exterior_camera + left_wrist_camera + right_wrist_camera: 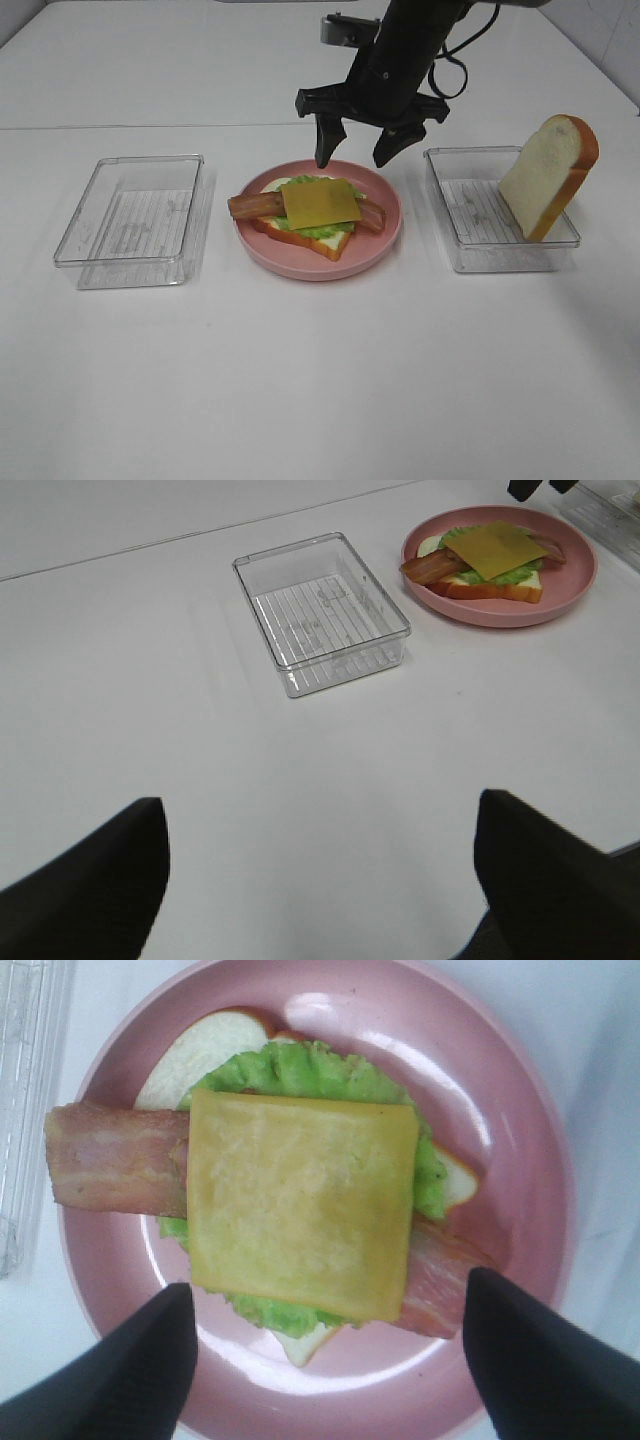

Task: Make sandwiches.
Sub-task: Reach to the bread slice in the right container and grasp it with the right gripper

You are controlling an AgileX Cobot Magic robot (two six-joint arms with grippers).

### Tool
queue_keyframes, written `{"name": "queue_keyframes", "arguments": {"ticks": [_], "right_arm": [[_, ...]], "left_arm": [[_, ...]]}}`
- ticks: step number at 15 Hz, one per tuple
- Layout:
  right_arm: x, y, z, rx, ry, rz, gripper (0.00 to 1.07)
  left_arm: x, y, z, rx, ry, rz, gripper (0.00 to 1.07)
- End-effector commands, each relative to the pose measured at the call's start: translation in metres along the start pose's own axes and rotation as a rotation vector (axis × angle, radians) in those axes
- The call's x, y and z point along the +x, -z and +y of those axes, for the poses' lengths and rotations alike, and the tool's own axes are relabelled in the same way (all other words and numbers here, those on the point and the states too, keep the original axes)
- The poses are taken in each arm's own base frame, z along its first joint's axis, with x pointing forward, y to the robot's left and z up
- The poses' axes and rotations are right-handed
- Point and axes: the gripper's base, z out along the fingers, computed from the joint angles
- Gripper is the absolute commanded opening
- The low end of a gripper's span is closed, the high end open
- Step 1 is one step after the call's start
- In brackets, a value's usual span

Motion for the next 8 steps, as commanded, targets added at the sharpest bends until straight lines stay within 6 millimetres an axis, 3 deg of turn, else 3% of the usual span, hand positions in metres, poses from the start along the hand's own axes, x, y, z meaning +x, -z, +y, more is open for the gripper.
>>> {"name": "queue_keyframes", "arguments": {"ticks": [1, 5, 6, 8], "right_arm": [[-0.002, 0.039, -0.006, 0.078, 0.039, -0.039, 0.7], [-0.004, 0.102, -0.041, 0.167, -0.027, -0.103, 0.73], [-0.002, 0.127, -0.072, 0.198, -0.098, -0.103, 0.74], [0.002, 0.137, -0.099, 0.222, -0.158, -0.082, 0.74]], "left_arm": [[0.002, 0.001, 0.0, 0.001, 0.001, -0.024, 0.79], [0.002, 0.001, 0.0, 0.001, 0.001, -0.024, 0.79], [0.002, 0.001, 0.0, 0.001, 0.001, -0.024, 0.79], [0.002, 0.001, 0.0, 0.001, 0.001, -0.024, 0.79]]}}
